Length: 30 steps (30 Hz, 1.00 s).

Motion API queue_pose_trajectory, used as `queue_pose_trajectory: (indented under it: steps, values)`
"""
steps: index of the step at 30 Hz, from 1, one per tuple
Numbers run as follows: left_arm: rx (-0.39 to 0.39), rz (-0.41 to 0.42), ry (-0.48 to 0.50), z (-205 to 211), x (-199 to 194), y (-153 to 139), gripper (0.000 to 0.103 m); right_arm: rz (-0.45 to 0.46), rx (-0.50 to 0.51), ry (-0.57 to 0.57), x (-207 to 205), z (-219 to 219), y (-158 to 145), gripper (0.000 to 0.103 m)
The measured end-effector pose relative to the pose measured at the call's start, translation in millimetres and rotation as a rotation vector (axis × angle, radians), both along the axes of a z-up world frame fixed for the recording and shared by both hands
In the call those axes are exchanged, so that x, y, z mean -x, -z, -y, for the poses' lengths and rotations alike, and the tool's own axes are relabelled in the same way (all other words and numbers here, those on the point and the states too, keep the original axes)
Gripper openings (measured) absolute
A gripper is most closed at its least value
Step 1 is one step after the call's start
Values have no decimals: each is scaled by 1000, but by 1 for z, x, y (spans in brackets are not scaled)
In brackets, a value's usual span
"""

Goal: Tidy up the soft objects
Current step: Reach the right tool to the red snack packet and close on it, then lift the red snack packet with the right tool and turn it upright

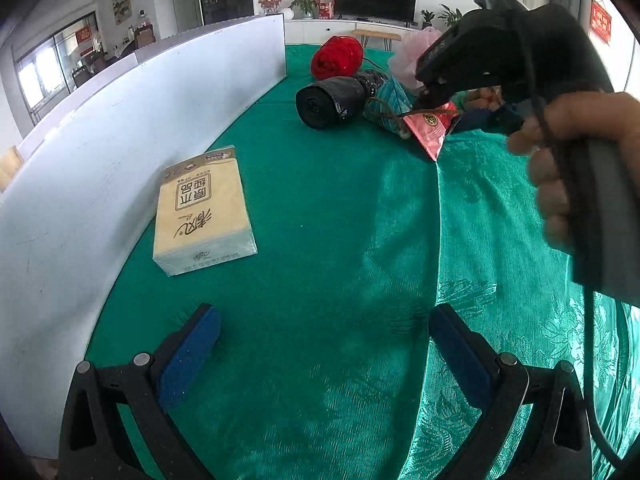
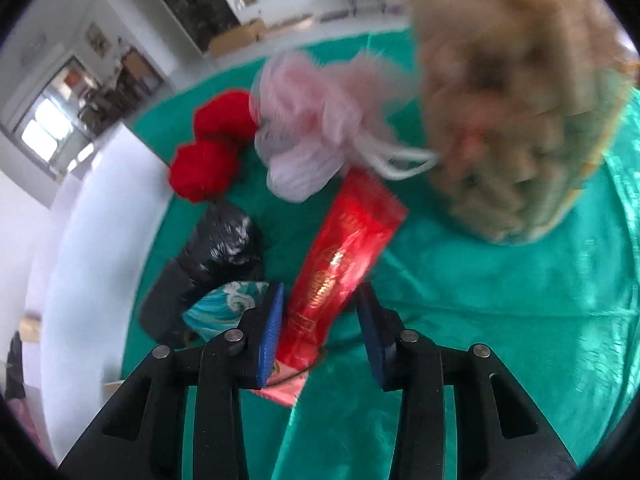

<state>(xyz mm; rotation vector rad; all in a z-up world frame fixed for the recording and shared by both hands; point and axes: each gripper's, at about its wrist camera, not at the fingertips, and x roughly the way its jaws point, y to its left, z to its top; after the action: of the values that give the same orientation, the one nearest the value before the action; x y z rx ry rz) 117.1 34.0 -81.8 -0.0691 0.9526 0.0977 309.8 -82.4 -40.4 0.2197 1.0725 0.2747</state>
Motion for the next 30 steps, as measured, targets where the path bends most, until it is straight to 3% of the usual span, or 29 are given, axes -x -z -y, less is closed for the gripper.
queue_pose_trajectory:
  steps: [1, 2, 3, 5, 12, 17, 20, 23, 27, 30]
  values:
    - [0, 0, 0, 0, 0, 0, 103, 0, 2, -11, -1, -1, 0, 41]
    - [1, 0, 1, 0, 0, 0, 103, -3, 6, -30, 0, -2, 1, 37]
    - [1, 0, 1, 0, -1, 0, 103, -10, 12, -49, 1, -2, 1, 26]
    - [1, 0, 1, 0, -2, 0, 103, -38, 16, -96, 9, 0, -1, 19]
    - [0, 1, 0, 0, -2, 0, 103, -65, 2, -177, 64, 59, -23, 18]
    - [0, 1, 0, 0, -2, 0, 103, -98, -159, 1, 112, 149, -23, 19]
    - [0, 1, 0, 0, -2, 0, 103, -112, -179, 106, 145, 189, -8, 19]
    - [0, 1, 0, 0, -2, 0, 103, -144, -293, 227, 173, 230, 11, 19]
    - [0, 2, -1, 0, -2, 1, 103, -4, -399, 376, 198, 266, 14, 19]
    - [0, 2, 0, 0, -2, 1, 103, 102, -376, 472, 193, 274, 3, 19]
